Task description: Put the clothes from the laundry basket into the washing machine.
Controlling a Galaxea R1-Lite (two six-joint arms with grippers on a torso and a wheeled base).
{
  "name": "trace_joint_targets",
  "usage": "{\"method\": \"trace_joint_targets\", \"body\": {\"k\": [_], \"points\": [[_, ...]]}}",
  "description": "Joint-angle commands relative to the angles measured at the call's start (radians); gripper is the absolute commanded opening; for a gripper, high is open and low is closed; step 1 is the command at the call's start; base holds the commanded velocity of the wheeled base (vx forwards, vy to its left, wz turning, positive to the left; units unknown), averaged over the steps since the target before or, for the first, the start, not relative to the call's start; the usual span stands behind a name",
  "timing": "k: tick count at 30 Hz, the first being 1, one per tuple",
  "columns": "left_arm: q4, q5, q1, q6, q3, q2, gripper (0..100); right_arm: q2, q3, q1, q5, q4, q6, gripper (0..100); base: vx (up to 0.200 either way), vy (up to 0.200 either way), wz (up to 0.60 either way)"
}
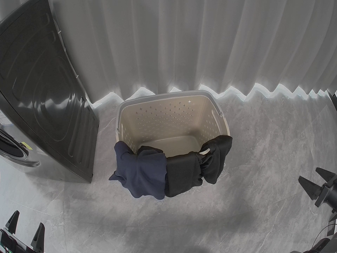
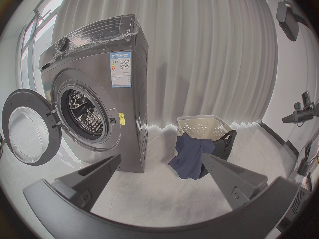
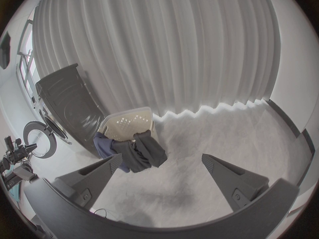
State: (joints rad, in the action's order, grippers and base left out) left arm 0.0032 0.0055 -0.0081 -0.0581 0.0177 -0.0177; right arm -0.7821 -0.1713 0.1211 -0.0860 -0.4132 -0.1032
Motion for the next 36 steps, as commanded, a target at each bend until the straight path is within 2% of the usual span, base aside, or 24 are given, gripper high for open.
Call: {"method": "trace_joint_targets", "body": {"k": [1, 5, 8, 15, 23, 28, 32, 36], "points": [[0.000, 0.001, 0.000, 0.000, -0.018, 0.015, 100, -0.559, -0.062, 0.135, -0.011, -0.231, -0.030, 100, 0.000, 0.000, 0.00], [0.000, 0.001, 0.000, 0.000, -0.018, 0.015, 100, -0.580, -0.070, 0.160, -0.006, -0.231, -0.039, 100, 0.000, 0.000, 0.00], [0.000, 0.001, -0.001, 0.000, -0.018, 0.015, 100, -0.582, -0.063, 0.164, -0.006, -0.223, -0.035, 100, 0.200, 0.000, 0.00], [0.000, 0.001, -0.001, 0.000, -0.018, 0.015, 100, -0.651, -0.071, 0.190, -0.008, -0.233, -0.039, 100, 0.000, 0.000, 0.00], [0.000, 0.001, 0.000, 0.000, -0.018, 0.015, 100, -0.763, -0.099, 0.267, -0.006, -0.263, -0.043, 100, 0.000, 0.000, 0.00], [0.000, 0.001, 0.000, 0.000, -0.018, 0.015, 100, -0.867, -0.134, 0.275, -0.003, -0.338, -0.041, 100, 0.000, 0.000, 0.00], [0.000, 0.001, 0.000, 0.000, -0.018, 0.015, 100, -0.936, -0.157, 0.304, 0.025, -0.409, -0.043, 100, 0.000, 0.000, 0.00], [0.001, 0.001, 0.000, 0.000, -0.018, 0.015, 100, -1.020, -0.185, 0.307, 0.031, -0.487, -0.044, 100, 0.000, 0.000, 0.00]]}}
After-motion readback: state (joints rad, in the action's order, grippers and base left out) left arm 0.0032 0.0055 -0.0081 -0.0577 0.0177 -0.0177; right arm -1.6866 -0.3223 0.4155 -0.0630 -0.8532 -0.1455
